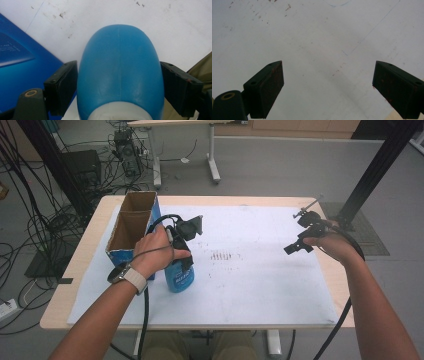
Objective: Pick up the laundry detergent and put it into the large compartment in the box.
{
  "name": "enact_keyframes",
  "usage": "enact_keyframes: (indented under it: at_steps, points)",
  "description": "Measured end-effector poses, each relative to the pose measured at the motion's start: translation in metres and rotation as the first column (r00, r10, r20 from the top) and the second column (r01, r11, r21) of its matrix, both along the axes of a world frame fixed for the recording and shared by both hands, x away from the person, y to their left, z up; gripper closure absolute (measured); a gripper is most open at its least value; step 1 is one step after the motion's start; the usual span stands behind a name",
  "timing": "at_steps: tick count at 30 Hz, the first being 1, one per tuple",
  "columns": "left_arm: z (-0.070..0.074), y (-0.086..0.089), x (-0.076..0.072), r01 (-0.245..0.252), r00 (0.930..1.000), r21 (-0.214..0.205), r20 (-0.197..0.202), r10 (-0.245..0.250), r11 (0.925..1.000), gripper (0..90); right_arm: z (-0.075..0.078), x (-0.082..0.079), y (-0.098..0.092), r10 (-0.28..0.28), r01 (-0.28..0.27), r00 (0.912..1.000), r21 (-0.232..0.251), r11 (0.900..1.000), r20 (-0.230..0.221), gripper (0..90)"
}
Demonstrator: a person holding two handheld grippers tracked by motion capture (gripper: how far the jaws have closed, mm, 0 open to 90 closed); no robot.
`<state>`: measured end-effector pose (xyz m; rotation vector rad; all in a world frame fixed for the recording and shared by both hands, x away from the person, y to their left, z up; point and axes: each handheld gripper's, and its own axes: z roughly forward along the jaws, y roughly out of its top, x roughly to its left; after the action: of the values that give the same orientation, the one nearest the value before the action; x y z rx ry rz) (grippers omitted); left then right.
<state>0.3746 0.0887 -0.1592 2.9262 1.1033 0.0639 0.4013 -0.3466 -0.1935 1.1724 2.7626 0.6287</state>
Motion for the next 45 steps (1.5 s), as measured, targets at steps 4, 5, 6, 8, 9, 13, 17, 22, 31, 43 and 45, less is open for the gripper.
enact_keyframes:
  at_steps: [4,5,6,8,9,13,17,22,31,43,45]
  points:
    - [-0.001,-0.001,0.0,0.004,1.0,0.001,0.003,-0.004,1.0,23.5,0.001,0.0,0.0,0.001,-0.001,1.0,-0.003,1.0,-0.002,10.1]
    - [-0.001,-0.001,0.0,0.004,1.0,0.003,0.002,-0.004,1.0,24.3,0.001,-0.001,0.0,0.0,0.0,1.0,-0.001,1.0,-0.001,10.1]
    - [-0.001,-0.001,0.0,0.004,1.0,0.002,0.002,-0.004,1.0,25.0,0.001,-0.001,0.0,-0.002,0.002,1.0,0.0,1.0,-0.004,10.2]
    - [-0.001,-0.001,0.0,0.004,1.0,0.004,0.004,-0.004,1.0,26.8,0.0,-0.001,-0.001,-0.002,0.002,1.0,-0.002,1.0,-0.003,10.1]
    - [-0.001,0.0,0.0,0.003,1.0,0.003,0.005,-0.003,1.0,27.3,0.0,-0.001,-0.001,-0.002,0.002,1.0,-0.001,1.0,-0.002,10.1]
    - [-0.002,-0.001,0.001,0.005,1.0,0.007,0.001,-0.005,1.0,29.6,-0.001,-0.001,-0.001,0.001,-0.001,1.0,-0.001,1.0,-0.004,10.2]
    - [-0.002,0.0,0.001,0.005,1.0,0.002,0.007,-0.005,1.0,34.6,-0.001,-0.001,-0.001,0.001,-0.001,1.0,0.001,1.0,-0.004,10.1]
    - [-0.002,0.003,0.004,-0.003,1.0,-0.01,-0.007,0.003,0.9999,37.1,-0.001,-0.001,-0.002,-0.001,0.001,1.0,0.0,1.0,-0.006,10.2]
    - [-0.002,0.002,0.009,-0.003,0.9996,-0.008,-0.028,0.003,1.0,38.2,0.0,-0.002,-0.003,-0.004,0.004,1.0,-0.001,1.0,-0.005,10.2]
    - [-0.003,0.002,0.01,-0.011,0.9994,-0.007,-0.032,0.01,0.9999,38.3,0.001,-0.003,-0.003,-0.003,0.003,1.0,-0.006,1.0,-0.002,10.4]
    - [-0.003,0.002,0.01,-0.01,0.9994,-0.005,-0.034,0.01,0.9999,38.4,0.001,-0.004,-0.003,-0.003,0.003,1.0,-0.005,1.0,-0.002,10.5]
